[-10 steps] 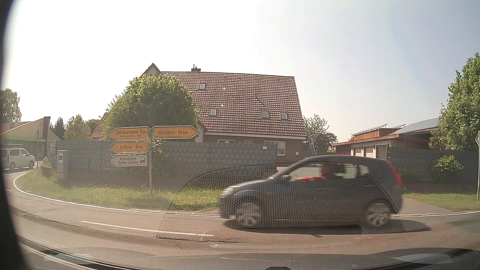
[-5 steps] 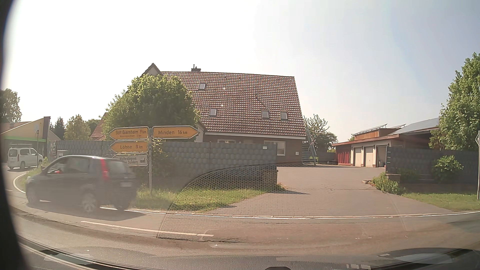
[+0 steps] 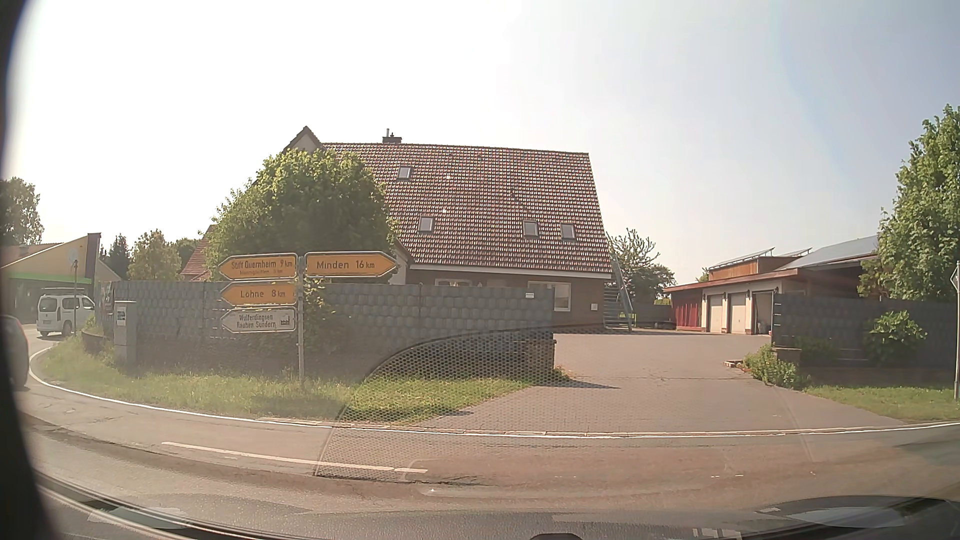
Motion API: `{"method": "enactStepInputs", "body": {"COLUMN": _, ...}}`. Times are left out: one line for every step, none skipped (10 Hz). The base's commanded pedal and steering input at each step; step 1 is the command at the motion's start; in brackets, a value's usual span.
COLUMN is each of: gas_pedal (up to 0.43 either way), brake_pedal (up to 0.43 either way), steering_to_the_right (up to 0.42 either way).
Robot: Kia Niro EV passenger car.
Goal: Follow the waypoints while adhering to traffic rules and regulations
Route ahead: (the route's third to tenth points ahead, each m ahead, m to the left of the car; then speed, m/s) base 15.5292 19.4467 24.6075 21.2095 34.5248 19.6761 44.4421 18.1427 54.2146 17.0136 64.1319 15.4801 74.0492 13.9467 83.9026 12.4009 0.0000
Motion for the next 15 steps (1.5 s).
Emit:
{"method": "enactStepInputs", "body": {"gas_pedal": 0.000, "brake_pedal": 0.274, "steering_to_the_right": -0.108}}
{"method": "enactStepInputs", "body": {"gas_pedal": 0.000, "brake_pedal": 0.274, "steering_to_the_right": -0.108}}
{"method": "enactStepInputs", "body": {"gas_pedal": 0.000, "brake_pedal": 0.274, "steering_to_the_right": -0.108}}
{"method": "enactStepInputs", "body": {"gas_pedal": 0.000, "brake_pedal": 0.274, "steering_to_the_right": -0.108}}
{"method": "enactStepInputs", "body": {"gas_pedal": 0.000, "brake_pedal": 0.274, "steering_to_the_right": -0.108}}
{"method": "enactStepInputs", "body": {"gas_pedal": 0.000, "brake_pedal": 0.274, "steering_to_the_right": -0.108}}
{"method": "enactStepInputs", "body": {"gas_pedal": 0.000, "brake_pedal": 0.274, "steering_to_the_right": -0.108}}
{"method": "enactStepInputs", "body": {"gas_pedal": 0.000, "brake_pedal": 0.274, "steering_to_the_right": -0.109}}
{"method": "enactStepInputs", "body": {"gas_pedal": 0.000, "brake_pedal": 0.280, "steering_to_the_right": -0.109}}
{"method": "enactStepInputs", "body": {"gas_pedal": 0.000, "brake_pedal": 0.274, "steering_to_the_right": -0.109}}
{"method": "enactStepInputs", "body": {"gas_pedal": 0.000, "brake_pedal": 0.274, "steering_to_the_right": -0.109}}
{"method": "enactStepInputs", "body": {"gas_pedal": 0.000, "brake_pedal": 0.274, "steering_to_the_right": -0.109}}
{"method": "enactStepInputs", "body": {"gas_pedal": 0.000, "brake_pedal": 0.274, "steering_to_the_right": -0.109}}
{"method": "enactStepInputs", "body": {"gas_pedal": 0.000, "brake_pedal": 0.280, "steering_to_the_right": -0.109}}
{"method": "enactStepInputs", "body": {"gas_pedal": 0.000, "brake_pedal": 0.280, "steering_to_the_right": -0.109}}
